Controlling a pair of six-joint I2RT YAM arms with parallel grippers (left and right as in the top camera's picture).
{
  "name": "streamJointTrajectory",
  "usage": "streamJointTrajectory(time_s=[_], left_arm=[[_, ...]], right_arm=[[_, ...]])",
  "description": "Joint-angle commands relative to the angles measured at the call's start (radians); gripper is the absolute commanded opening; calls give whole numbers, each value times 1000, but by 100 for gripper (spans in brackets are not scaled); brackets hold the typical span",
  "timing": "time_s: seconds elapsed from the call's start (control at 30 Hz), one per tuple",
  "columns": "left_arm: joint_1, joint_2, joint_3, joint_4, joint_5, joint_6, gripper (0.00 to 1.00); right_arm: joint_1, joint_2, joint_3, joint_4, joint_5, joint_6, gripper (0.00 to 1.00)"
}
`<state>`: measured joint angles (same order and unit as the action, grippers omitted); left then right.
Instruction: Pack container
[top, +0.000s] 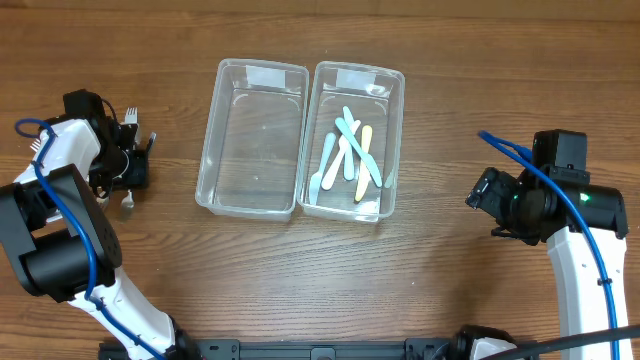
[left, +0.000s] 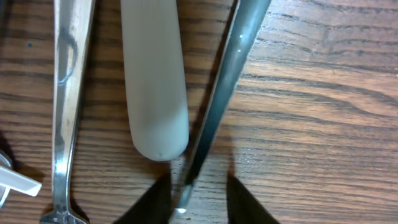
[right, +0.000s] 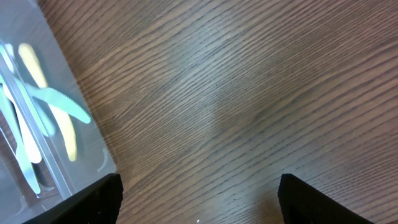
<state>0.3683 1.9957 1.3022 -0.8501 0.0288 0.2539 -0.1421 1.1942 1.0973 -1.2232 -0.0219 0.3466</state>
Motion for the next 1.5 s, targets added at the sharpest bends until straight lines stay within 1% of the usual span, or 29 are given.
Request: streamJointTrajectory(time_s=[0.0,0.07,0.1,0.2,0.37,0.63,0.8,0.9,1.03,1.17,1.3,1.47], left_arm=[[-2,41,-10,-8,21,-16,24],[-2,41,-10,-8,19,-19,19],[-2,41,-10,-8,19,-19,19],[-2,40,-10,-8,12,-31,10],[-2,40,-9,-7,12,-34,4],[-6,16,11,-27,-6,-87,4],[-49,-106,92,-106,-7,-98,4],[-97,-205,163,-176,-6,-106,4],[-199,-350,273,-267,-14,-133,4],[-325,-441,317,-284,-18,-188,4],[-462,-434,315,-276,-36,-304,4],[-590,-335,315,-218,-37,-359,4]], right_arm=[[5,-2,3,4,2,-2,82],[5,-2,3,5,2,-2,82],[5,-2,3,5,2,-2,82],[5,-2,3,5,2,-3,82],[5,-2,3,5,5,-3,82],[5,-2,3,5,5,-6,82],[5,-2,3,8,5,-6,82],[5,-2,3,8,5,-5,82],[5,-2,3,8,4,-5,82],[5,-2,3,11,1,-5,82],[5,-2,3,11,1,-5,82],[5,-2,3,11,0,-5,82]])
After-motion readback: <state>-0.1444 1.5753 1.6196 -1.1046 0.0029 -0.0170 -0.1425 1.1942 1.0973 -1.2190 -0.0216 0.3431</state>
